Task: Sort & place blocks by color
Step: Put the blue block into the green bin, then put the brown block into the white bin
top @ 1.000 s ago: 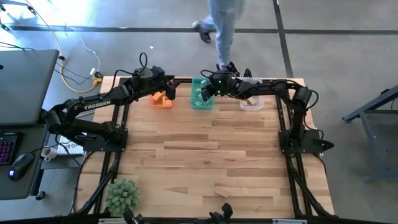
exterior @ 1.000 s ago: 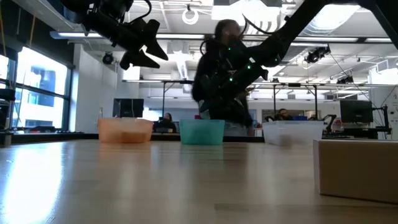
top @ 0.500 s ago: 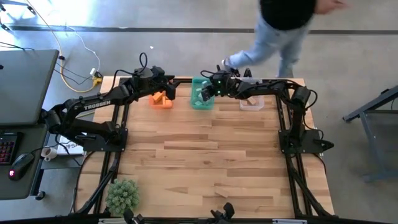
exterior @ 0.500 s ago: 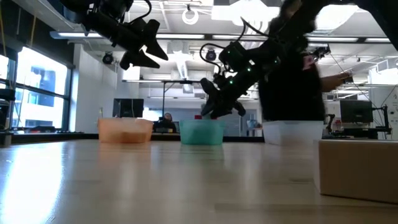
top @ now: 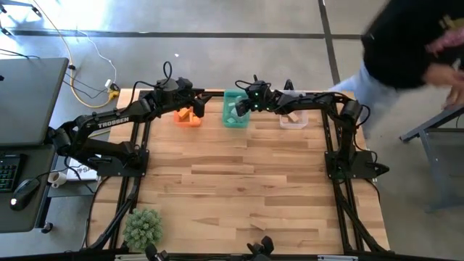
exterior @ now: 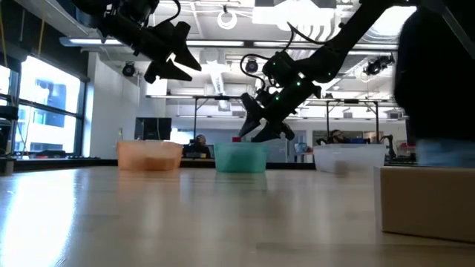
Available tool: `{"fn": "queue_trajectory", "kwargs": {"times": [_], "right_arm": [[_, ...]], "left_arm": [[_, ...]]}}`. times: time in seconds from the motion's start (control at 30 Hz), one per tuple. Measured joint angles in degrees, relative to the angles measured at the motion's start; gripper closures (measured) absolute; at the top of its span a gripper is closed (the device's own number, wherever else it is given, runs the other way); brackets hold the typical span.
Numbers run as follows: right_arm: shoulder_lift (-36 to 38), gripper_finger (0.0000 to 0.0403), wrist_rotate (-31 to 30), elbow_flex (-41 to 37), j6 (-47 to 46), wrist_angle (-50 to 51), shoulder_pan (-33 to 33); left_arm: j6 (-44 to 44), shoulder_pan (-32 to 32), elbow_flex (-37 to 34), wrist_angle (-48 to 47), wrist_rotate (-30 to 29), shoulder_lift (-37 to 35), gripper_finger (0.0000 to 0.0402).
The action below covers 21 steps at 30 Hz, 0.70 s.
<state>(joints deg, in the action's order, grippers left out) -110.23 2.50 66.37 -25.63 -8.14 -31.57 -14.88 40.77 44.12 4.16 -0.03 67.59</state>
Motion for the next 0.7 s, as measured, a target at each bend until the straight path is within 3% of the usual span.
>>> {"fn": "queue_trajectory", "kwargs": {"times": [0.1, 0.2, 0.7], "right_arm": [[0.9, 0.0178, 1.9, 0.0, -0.5, 0.9, 0.0], [2.5, 0.0174, 0.1, 0.0, -0.6, 2.4, 0.0], [16.4, 0.0196, -0.5, 0.0, 3.6, 14.1, 5.0]], "left_arm": [[0.0, 0.0, 0.0, -0.1, 0.0, 0.0, 0.0172], [0.1, 0.0, 0.0, -0.8, 0.0, 0.0, 0.0172], [0.1, 0.0, 0.0, -3.1, -0.2, 0.0, 0.0172]]}}
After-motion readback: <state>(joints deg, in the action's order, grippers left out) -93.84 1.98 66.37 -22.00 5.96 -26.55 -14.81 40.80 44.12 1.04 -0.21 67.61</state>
